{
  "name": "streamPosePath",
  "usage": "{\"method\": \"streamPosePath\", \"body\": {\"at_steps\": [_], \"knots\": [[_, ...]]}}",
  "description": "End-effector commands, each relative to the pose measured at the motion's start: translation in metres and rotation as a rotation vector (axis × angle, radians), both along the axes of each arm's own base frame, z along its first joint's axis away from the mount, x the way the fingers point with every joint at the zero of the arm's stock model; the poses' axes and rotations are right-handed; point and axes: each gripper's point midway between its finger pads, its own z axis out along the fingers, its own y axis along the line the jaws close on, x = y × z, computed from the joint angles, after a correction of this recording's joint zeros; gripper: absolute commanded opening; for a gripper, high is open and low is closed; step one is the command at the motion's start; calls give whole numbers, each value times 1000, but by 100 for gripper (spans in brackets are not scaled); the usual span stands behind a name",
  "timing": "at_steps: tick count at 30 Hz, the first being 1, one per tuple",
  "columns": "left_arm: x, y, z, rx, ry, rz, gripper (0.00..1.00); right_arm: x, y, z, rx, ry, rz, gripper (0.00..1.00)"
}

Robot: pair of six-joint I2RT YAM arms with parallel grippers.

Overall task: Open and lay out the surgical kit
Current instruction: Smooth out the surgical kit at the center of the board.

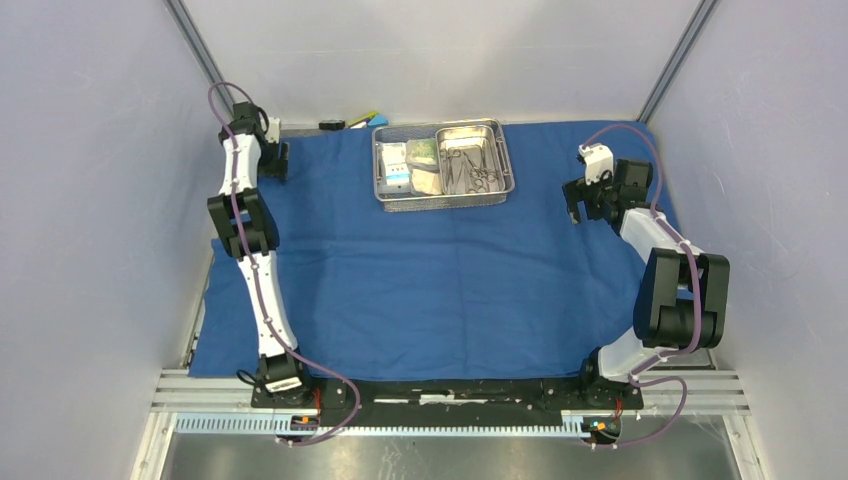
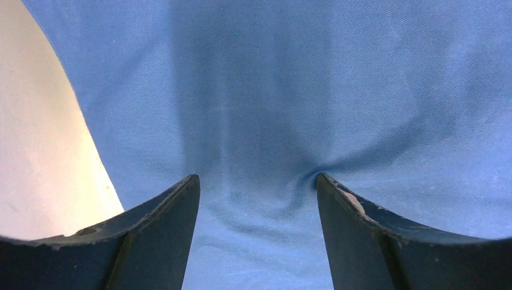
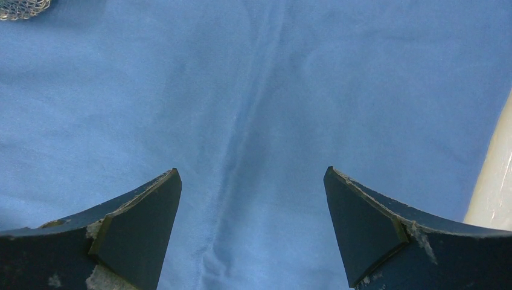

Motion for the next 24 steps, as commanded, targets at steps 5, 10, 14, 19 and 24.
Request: {"method": "streamPosePath", "body": {"at_steps": [5,10,14,19,24], "knots": [[-45,4,-66,-203,172,76,67,1,-2,13,-26,-37,6,96],[-53,4,-63,-270,171,104,36,0,-1,15,-25,-39,6,96],[-54,12,-64,-243,173,108,3,0,0,16,-20,-46,7,96],[-44,20,-48,-225,115,117,2,-1,0,13,-19,-37,8,96],[-29,21,-12,-256,-8,117,2,-3,2,14,-13,-36,19,96]]}}
